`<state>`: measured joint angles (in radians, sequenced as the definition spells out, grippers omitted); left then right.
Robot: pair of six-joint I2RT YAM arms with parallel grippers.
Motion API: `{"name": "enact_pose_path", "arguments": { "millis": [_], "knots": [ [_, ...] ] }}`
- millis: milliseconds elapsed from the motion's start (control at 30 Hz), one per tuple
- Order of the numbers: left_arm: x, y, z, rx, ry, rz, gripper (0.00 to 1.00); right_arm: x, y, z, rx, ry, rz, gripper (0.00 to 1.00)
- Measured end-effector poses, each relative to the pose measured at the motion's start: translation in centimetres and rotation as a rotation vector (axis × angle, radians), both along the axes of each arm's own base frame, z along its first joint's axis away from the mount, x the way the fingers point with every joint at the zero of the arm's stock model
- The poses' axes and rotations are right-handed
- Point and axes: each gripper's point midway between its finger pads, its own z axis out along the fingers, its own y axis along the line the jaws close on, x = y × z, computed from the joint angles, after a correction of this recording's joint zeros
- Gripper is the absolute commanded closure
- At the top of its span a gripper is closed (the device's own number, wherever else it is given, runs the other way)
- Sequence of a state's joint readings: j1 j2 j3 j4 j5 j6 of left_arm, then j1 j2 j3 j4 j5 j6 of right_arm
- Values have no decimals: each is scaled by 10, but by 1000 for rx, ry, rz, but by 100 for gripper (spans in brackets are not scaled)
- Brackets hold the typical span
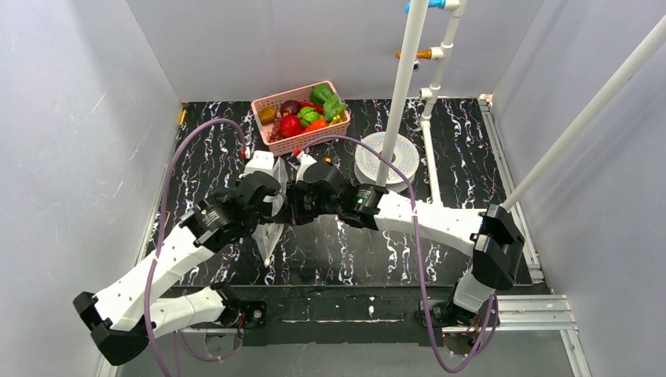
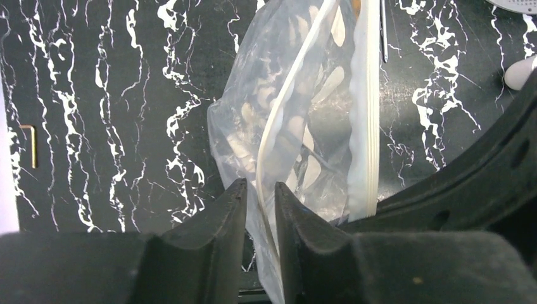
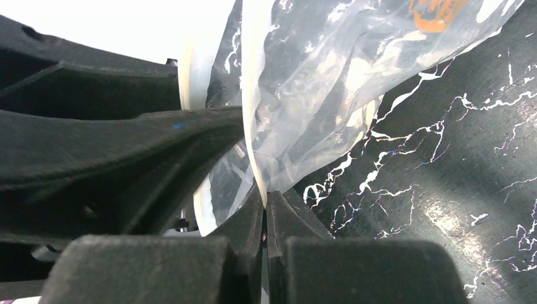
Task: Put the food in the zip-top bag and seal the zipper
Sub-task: Open the zipper of the food storage bag.
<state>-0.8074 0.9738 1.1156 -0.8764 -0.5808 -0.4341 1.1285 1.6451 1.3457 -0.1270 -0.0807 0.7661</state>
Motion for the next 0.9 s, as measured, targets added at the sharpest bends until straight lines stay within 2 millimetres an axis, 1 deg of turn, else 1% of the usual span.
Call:
{"name": "enact_pose_path", "arguments": {
  "millis": [133,300,433,500,567,633,767,833,900],
  "knots": [
    [-7,5,5,-15,-6,-14,91,0,0,1,3,-6,3,99],
    [-14,11,5,3,8,-29,99,-1,1,3,6,-6,11,99],
    [-14,14,4,35,12,-35,100,-4,4,10,23,-7,35,99],
    [-12,17,4,63,7,-31,100,-5,8,14,33,-13,55,99],
    [-8,23,5,110,2,-11,100,-4,13,14,29,-23,72,99],
    [-3,33,9,178,-5,40,100,1,19,11,-3,-42,86,99],
    [3,58,20,326,-2,185,100,19,32,1,-99,-101,86,99],
    [3,69,19,381,10,233,100,26,32,-6,-147,-125,87,99],
    [2,73,18,393,13,255,100,33,28,-12,-186,-138,81,99]
  ]
}}
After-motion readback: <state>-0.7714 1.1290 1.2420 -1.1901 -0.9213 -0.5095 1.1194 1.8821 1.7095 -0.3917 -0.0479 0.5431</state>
